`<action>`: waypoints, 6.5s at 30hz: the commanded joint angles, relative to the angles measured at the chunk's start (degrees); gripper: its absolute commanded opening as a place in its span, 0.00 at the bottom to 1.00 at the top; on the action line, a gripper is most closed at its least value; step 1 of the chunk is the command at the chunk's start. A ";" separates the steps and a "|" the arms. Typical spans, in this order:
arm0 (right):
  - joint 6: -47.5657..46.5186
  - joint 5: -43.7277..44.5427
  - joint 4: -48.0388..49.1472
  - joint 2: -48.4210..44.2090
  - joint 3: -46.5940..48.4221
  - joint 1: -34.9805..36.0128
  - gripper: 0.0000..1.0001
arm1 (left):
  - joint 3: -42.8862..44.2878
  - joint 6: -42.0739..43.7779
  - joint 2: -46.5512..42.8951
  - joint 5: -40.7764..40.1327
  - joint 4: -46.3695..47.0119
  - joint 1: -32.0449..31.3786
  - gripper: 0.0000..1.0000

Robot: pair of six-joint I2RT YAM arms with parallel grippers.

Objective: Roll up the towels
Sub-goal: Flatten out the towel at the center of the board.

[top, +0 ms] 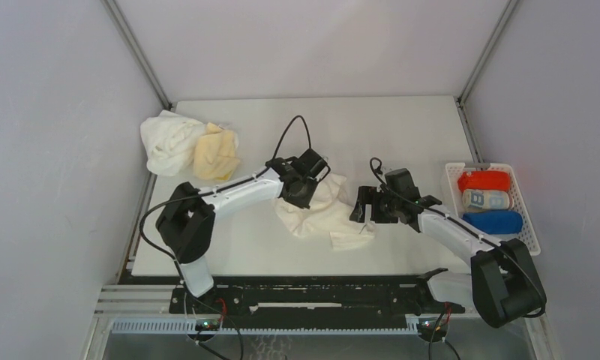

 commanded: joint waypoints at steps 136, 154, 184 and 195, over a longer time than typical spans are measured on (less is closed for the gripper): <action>-1.03 32.75 -12.79 58.25 67.53 21.22 0.25 | -24.90 -9.86 -63.18 -17.77 -12.13 17.77 0.00; -1.61 25.64 -6.22 40.85 49.61 9.79 0.14 | -22.38 -9.22 -60.79 -20.08 -10.30 17.74 0.00; -9.50 29.83 -20.97 -25.81 40.24 -2.30 0.00 | 0.67 10.41 -67.40 4.02 -8.06 17.76 0.00; -7.13 36.94 -29.14 -32.79 34.85 -2.53 0.02 | -5.81 3.72 -61.42 1.55 -9.87 17.76 0.00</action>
